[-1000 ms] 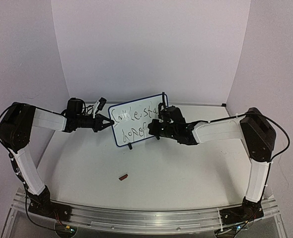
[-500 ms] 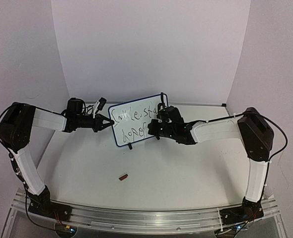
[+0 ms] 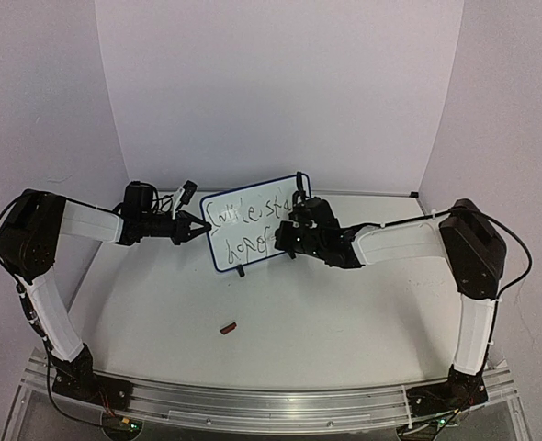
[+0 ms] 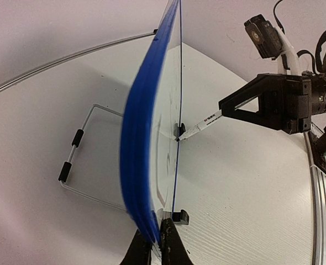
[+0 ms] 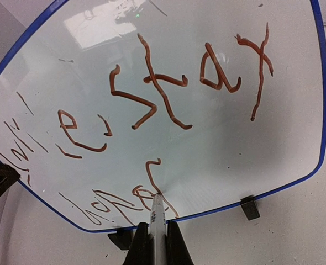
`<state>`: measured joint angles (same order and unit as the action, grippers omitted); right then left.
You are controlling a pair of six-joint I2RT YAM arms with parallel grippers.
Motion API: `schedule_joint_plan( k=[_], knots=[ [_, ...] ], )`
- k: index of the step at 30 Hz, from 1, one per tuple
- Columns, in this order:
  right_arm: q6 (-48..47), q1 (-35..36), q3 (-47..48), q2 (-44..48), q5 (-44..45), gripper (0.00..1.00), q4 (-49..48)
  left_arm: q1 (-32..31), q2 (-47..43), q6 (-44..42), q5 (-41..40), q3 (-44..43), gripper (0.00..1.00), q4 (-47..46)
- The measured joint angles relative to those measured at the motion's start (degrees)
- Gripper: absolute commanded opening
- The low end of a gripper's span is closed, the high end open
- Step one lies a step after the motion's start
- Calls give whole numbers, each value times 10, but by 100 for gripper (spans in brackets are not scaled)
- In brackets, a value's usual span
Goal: Write a sentence on the whiteboard
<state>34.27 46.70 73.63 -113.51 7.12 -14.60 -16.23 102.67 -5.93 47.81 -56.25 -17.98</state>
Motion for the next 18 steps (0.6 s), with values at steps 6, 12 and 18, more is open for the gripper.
schedule_joint_plan(
  k=[6, 12, 18],
  knots=[
    [-4, 0, 0, 0, 12, 0, 9, 0, 0, 0, 0, 0, 0, 0],
    [-7, 0, -1, 1, 14, 0, 10, 0, 0, 0, 0, 0, 0, 0],
    [-11, 0, -22, 18, 15, 0, 9, 0, 0, 0, 0, 0, 0, 0]
  ],
)
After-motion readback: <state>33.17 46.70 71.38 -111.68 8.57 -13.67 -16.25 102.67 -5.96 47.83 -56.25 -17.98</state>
